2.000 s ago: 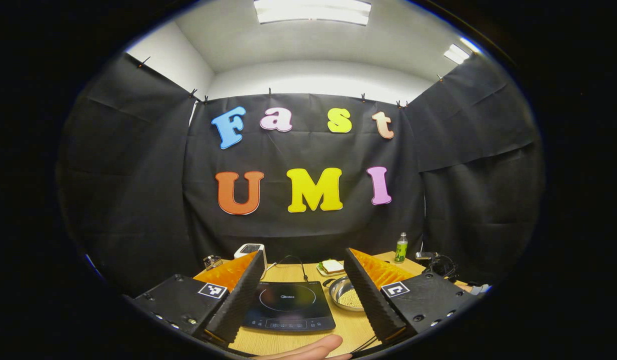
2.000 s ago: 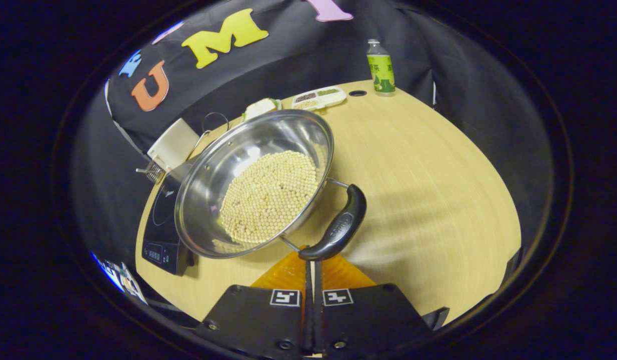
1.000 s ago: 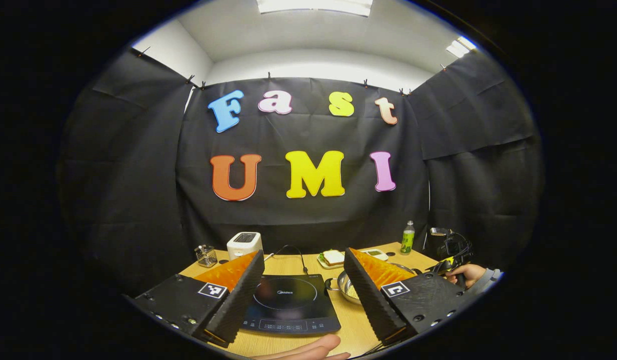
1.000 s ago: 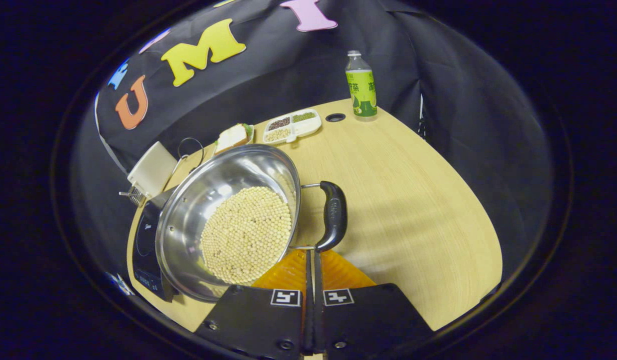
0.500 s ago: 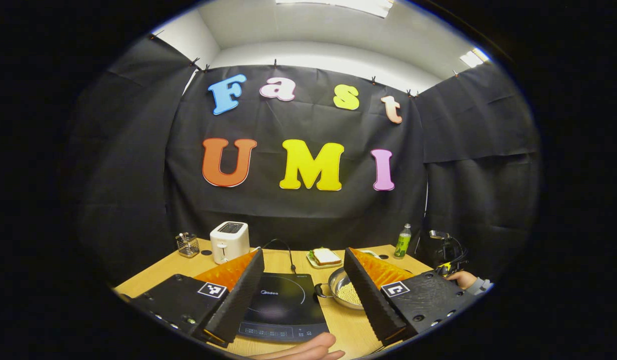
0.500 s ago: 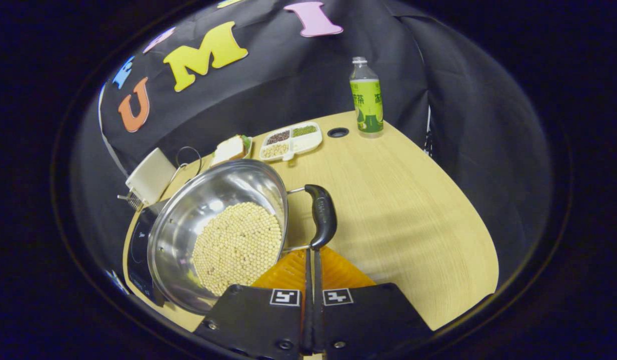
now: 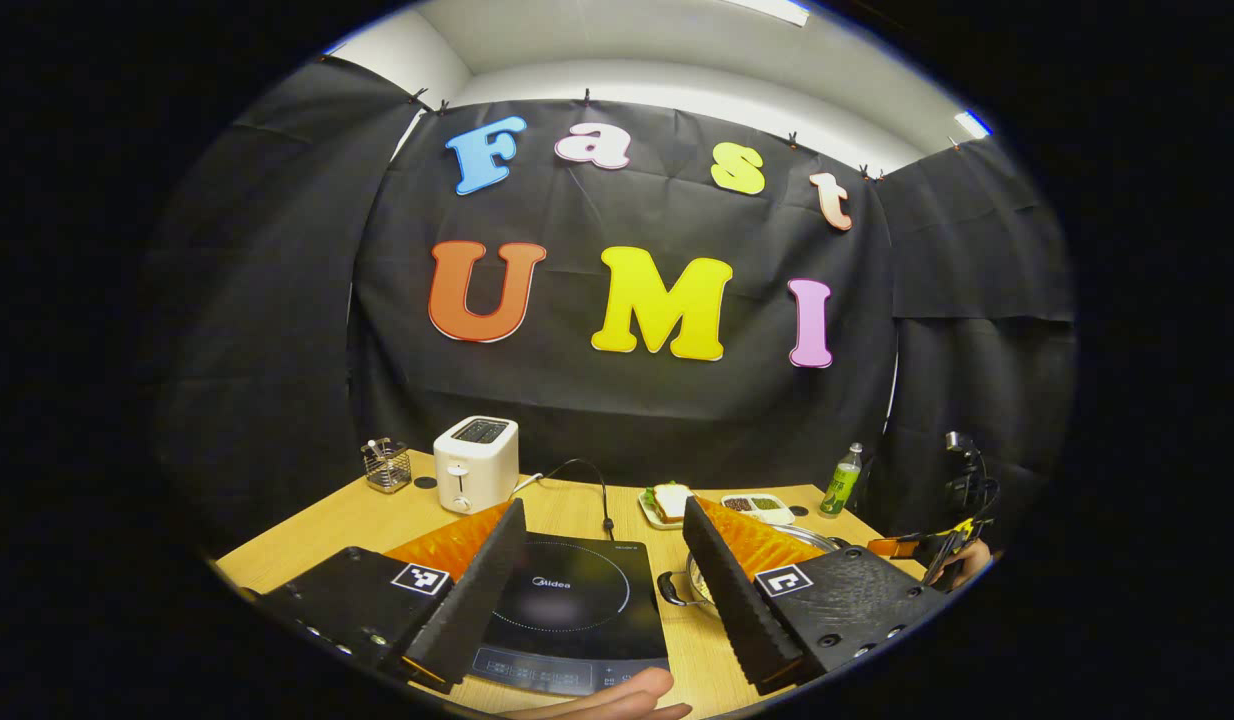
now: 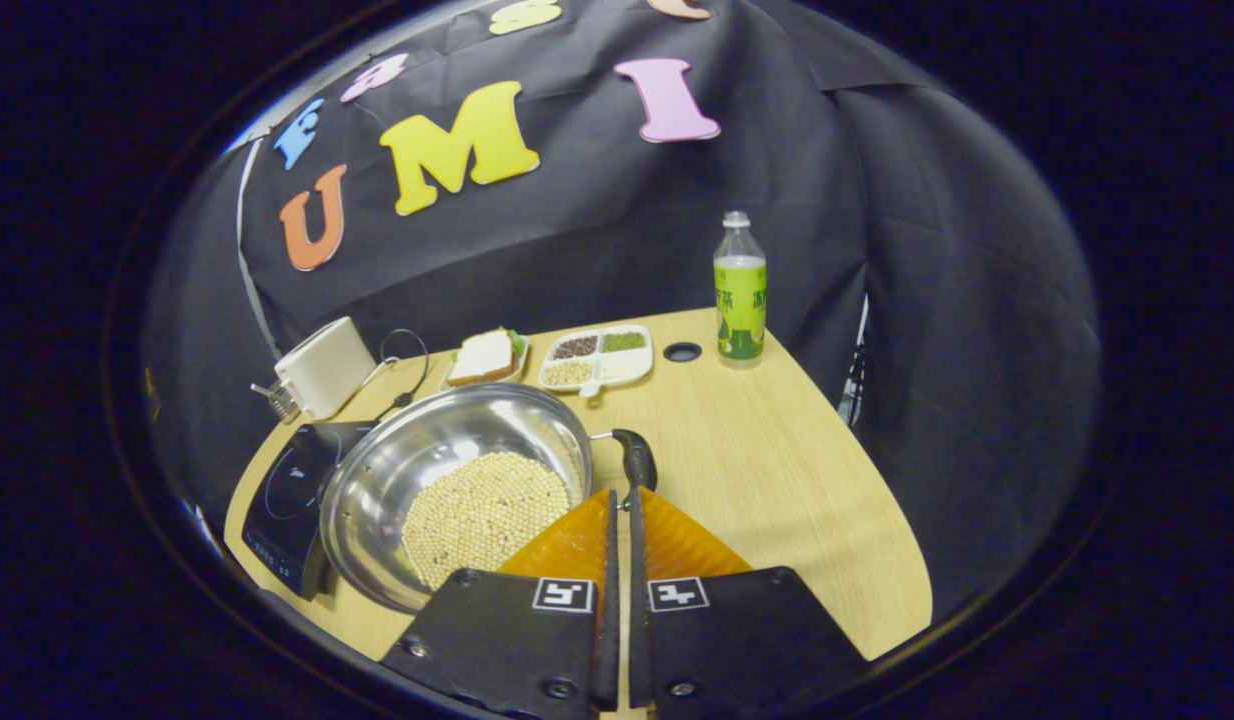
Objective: First push the handle of the pot to place it horizontally, then grasp the pot with both hands and set it on the induction cooktop.
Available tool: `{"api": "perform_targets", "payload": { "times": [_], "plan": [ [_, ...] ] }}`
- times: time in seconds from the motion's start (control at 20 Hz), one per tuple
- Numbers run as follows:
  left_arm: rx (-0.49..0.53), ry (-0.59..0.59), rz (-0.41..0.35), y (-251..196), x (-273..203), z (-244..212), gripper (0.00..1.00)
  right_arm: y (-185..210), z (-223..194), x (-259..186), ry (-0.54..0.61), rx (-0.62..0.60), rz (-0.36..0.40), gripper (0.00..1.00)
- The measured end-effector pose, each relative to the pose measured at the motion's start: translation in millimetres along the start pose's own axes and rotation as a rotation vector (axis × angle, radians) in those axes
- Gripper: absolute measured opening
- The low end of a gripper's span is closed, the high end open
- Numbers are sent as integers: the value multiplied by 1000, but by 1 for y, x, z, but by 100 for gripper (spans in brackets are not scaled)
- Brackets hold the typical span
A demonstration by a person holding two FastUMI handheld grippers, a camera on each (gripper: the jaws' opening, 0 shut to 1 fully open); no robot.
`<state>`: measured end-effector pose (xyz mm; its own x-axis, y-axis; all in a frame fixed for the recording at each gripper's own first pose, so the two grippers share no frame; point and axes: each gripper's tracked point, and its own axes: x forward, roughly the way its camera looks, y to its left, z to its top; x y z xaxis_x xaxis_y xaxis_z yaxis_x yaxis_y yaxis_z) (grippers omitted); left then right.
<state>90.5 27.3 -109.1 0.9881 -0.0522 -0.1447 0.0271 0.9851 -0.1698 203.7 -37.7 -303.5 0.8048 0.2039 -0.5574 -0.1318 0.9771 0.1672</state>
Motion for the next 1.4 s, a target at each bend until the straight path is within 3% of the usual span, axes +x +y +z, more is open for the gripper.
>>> {"api": "perform_targets", "payload": {
  "times": [0.05,0.15,0.2,0.3,0.4,0.7,1.0,1.4],
  "plan": [
    [6,-3,2,-3,4,-1,95,4,6,-9,-21,-9,11,12],
    [9,5,-3,-11,12,-7,95,9,17,-25,-61,-32,15,33],
    [8,13,-14,-18,17,-12,95,12,21,-32,-78,-46,16,48],
    [8,46,-26,-28,27,-24,95,16,26,-41,-92,-78,18,70],
    [15,112,-33,-36,41,-44,95,16,31,-45,-96,-107,14,77],
    [51,253,-44,-54,80,-95,95,2,38,-32,-59,-99,-2,88],
    [62,431,-41,-68,117,-155,96,-2,50,1,-21,-99,12,88],
    [92,672,-11,-84,145,-222,95,3,24,71,115,-108,83,89]
  ]
}}
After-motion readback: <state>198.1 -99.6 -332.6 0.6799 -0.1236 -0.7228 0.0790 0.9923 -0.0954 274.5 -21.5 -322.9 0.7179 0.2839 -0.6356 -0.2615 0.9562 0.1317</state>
